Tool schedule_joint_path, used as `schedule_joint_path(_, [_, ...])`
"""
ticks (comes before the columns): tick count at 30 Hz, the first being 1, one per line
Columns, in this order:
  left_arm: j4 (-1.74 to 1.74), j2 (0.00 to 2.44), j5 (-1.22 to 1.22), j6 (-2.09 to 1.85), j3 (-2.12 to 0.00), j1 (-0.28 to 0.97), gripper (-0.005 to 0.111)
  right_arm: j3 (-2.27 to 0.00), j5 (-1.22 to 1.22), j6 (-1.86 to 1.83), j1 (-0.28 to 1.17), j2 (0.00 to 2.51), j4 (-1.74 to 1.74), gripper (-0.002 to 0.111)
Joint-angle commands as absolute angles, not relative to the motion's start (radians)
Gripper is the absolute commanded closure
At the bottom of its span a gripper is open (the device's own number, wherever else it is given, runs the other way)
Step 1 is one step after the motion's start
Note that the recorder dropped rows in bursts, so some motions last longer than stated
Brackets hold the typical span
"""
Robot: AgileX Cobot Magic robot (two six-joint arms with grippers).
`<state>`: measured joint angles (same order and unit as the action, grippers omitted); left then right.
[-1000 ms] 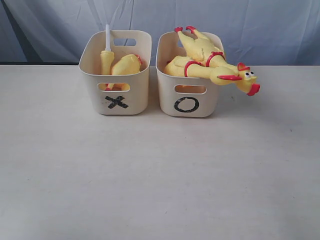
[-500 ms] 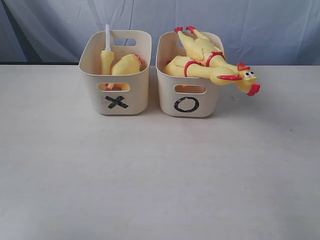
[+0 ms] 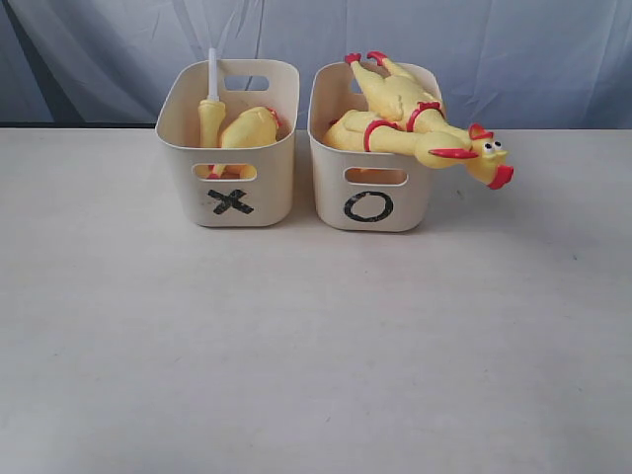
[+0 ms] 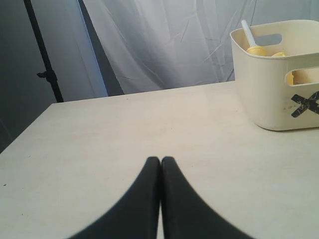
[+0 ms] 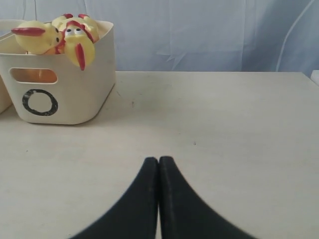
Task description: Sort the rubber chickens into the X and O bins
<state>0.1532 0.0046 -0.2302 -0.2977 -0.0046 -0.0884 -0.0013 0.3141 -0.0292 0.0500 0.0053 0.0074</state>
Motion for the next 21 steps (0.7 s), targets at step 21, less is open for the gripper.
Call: schedule_joint_path(21, [0.16, 0.0, -0.239, -0.298, 0.0, -0.088, 0.106, 0.0, 0.319, -0.094, 0.042, 0.0, 0.0, 0.109])
